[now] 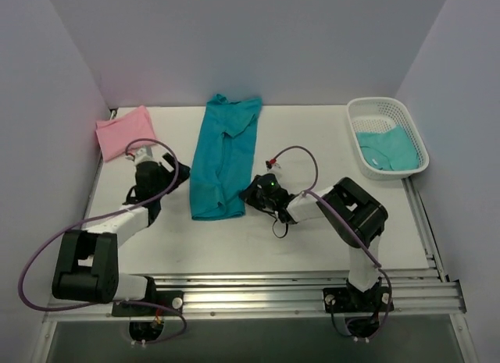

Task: Fold and stack the t-shirts
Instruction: Rotate the tshirt 90 degrees

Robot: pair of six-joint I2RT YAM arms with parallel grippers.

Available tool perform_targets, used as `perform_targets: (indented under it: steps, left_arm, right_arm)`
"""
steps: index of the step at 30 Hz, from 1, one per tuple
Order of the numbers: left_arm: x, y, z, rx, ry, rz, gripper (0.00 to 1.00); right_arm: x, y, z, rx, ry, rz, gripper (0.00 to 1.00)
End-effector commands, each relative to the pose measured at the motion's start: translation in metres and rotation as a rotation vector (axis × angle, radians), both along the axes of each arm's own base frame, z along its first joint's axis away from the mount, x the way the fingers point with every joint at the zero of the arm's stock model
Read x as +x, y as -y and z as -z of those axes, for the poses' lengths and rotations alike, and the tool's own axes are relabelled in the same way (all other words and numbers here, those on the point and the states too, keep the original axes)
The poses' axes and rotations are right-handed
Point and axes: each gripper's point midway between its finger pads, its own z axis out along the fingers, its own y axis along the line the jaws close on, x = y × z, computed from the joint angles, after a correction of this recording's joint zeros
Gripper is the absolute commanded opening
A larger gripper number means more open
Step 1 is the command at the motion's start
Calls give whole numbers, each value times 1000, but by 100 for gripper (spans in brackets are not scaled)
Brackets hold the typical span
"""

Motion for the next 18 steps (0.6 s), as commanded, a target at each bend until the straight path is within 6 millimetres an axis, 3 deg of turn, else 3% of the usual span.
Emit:
perform_targets:
  steps: [1, 6, 8, 9, 10, 13, 14, 16, 18]
  left_arm:
    - [-10, 58, -7, 69, 8, 104, 94]
    - [-36, 87, 22, 86, -62, 159, 94]
    - [-46, 95, 28, 87, -73, 172, 94]
    - [-50, 96, 31, 90, -82, 176, 94]
    - [-56, 95, 35, 94, -90, 178, 94]
    - [-76, 92, 39, 106, -106, 185, 94]
    - [-83, 90, 42, 109, -119, 189, 94]
    - [-96, 91, 35, 90, -97, 185, 94]
    - [-119, 88, 49, 100, -143, 192, 94]
  right_arm:
    - [-12, 36, 12, -136, -17, 45, 0]
    - [-22, 58, 7, -155, -13, 79, 0]
    - [-30, 62, 7, -163, -22, 76, 14]
    - [-33, 62, 6, -160, -24, 74, 26]
    - [-35, 64, 5, -162, -23, 78, 46]
    - [-50, 68, 0, -179, -22, 76, 63]
    - [-52, 67, -12, -175, 7, 82, 64]
    - [-63, 74, -14, -195, 5, 88, 65]
    - [-74, 74, -25, -197, 27, 83, 65]
